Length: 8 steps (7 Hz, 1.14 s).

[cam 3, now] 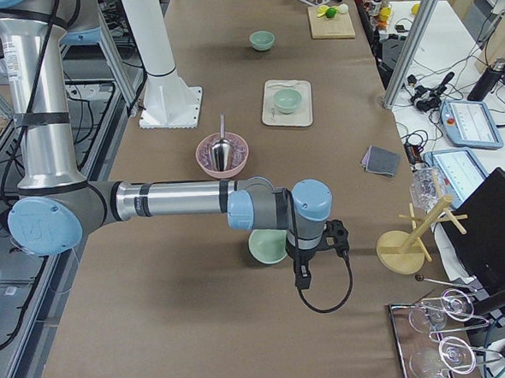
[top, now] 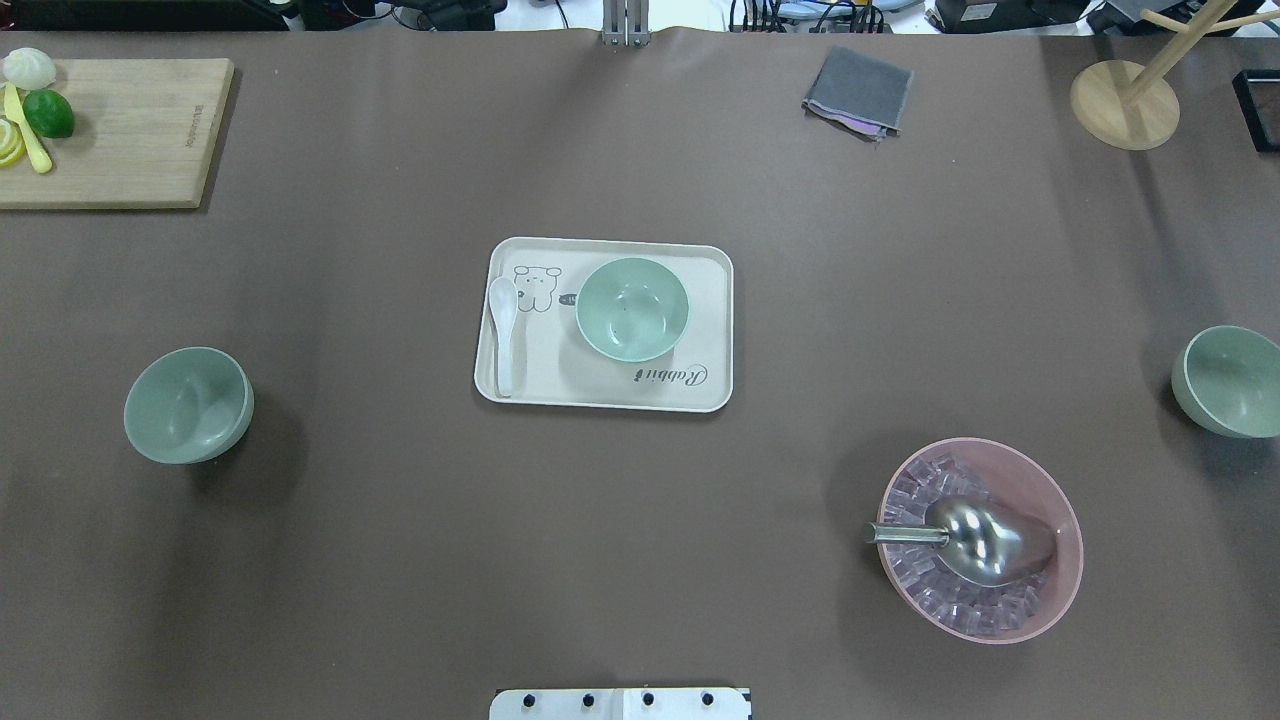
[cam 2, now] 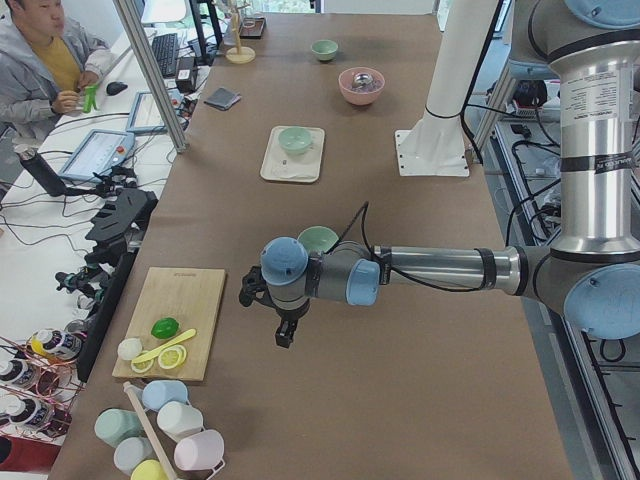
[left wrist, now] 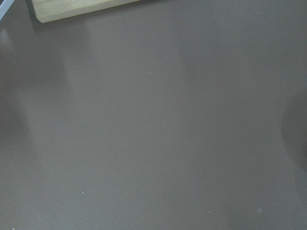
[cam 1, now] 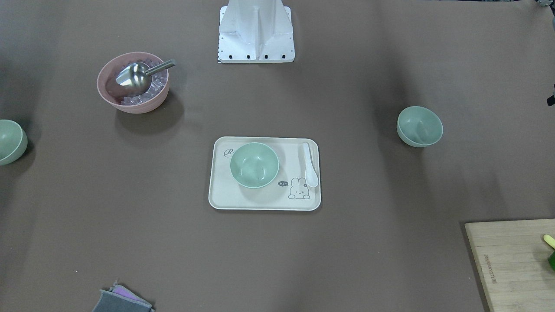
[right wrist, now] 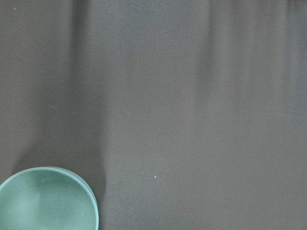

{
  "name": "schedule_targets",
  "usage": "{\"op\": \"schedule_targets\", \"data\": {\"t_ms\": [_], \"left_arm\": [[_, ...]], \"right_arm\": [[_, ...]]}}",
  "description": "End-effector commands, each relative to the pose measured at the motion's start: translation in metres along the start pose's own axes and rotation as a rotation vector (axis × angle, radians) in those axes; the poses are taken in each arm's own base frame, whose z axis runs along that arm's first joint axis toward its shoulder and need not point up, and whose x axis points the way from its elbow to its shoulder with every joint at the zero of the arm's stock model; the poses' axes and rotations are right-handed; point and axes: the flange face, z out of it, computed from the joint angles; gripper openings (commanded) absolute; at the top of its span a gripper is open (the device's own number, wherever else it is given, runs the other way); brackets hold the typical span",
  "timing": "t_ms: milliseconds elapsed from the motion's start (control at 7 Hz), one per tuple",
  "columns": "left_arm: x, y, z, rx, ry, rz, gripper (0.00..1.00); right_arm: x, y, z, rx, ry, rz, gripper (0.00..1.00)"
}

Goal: Stack green bowls together

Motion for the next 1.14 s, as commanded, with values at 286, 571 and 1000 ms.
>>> {"op": "schedule_targets", "data": {"t_ms": [286,571,1000], "left_arm": [[0.013,0.006,-0.013,0.042,-0.015,0.059,0.98],[0.014,0.007,-0.013,0.039,-0.017,0.056,0.98],[0.004,0.011,-0.012,0.028,-0.094,0.045,0.98]], "right_arm": [[-0.006,-0.004,-0.004,-0.012,-0.005,0.01,1.0],[-0.008,-0.004,-0.004,-0.009,-0.019,0.01,1.0],[-0.013,-0.003,-0.003,-0.005,-0.082,0.007,1.0]]}}
